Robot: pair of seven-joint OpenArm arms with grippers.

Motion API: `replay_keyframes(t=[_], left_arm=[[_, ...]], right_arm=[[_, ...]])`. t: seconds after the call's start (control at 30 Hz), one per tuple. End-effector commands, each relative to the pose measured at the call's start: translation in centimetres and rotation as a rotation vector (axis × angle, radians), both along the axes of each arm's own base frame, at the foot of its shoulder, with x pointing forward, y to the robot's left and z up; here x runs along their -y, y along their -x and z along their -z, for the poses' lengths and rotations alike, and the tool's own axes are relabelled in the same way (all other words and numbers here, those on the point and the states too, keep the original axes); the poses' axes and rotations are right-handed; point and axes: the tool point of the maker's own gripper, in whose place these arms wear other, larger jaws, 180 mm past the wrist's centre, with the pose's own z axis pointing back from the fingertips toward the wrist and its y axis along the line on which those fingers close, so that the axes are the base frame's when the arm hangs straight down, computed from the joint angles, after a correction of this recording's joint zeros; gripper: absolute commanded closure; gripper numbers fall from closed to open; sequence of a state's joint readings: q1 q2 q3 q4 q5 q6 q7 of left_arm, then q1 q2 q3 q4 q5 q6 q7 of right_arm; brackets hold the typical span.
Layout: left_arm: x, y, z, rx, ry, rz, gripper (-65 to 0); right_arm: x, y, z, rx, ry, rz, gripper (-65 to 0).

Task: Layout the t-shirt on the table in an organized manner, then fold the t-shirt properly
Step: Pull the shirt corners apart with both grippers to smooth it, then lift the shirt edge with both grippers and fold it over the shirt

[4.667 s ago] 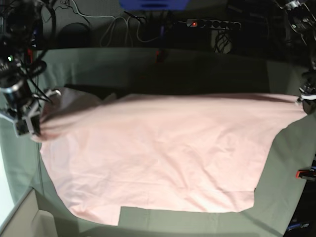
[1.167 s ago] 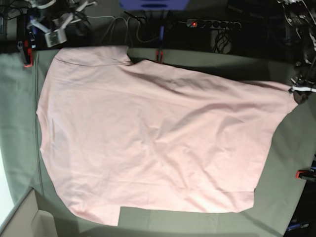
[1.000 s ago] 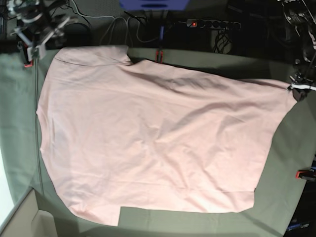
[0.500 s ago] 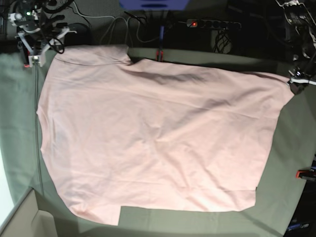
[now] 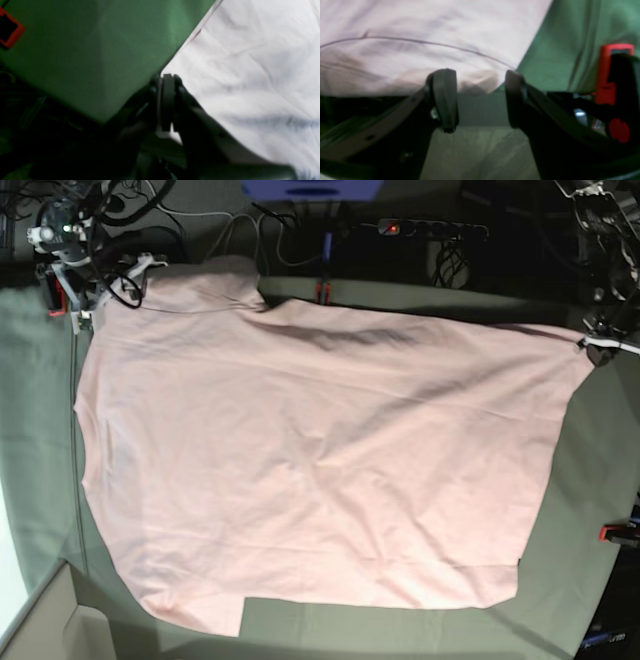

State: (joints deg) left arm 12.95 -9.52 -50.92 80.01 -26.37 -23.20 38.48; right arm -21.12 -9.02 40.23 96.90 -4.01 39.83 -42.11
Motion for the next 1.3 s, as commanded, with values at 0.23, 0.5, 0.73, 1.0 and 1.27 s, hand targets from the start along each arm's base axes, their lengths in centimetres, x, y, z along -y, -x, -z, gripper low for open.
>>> replay_keyframes(t=[0.23, 0.5, 0.73, 1.0, 1.27], left_arm=[[-0.8, -0.7, -1.4, 0.042, -0.032, 0.002, 0.0], [-0.9, -0.8, -1.6, 0.046, -0.036, 0.004, 0.0], [-0.9, -0.8, -1.8, 0.049, -0.04, 0.006, 0.0], [-0.9, -0.8, -1.8, 0.049, -0.04, 0.006, 0.0], [-0.8, -2.1, -3.6, 0.097, -0.07, 0.019, 0.0]], right_arm=[[-0.1, 0.9, 1.2, -0.022, -0.028, 0.007, -31.5], [-1.2, 1.1, 2.0, -0.042, -0.061, -0.005, -30.6], [-2.7, 0.5, 2.2, -0.043, -0.08, -0.053, -2.3], [-1.9, 0.0, 1.5, -0.022, -0.058, -0.05, 0.0], [0.1, -3.4, -3.6, 0.12, 0.061, -0.068, 0.0]])
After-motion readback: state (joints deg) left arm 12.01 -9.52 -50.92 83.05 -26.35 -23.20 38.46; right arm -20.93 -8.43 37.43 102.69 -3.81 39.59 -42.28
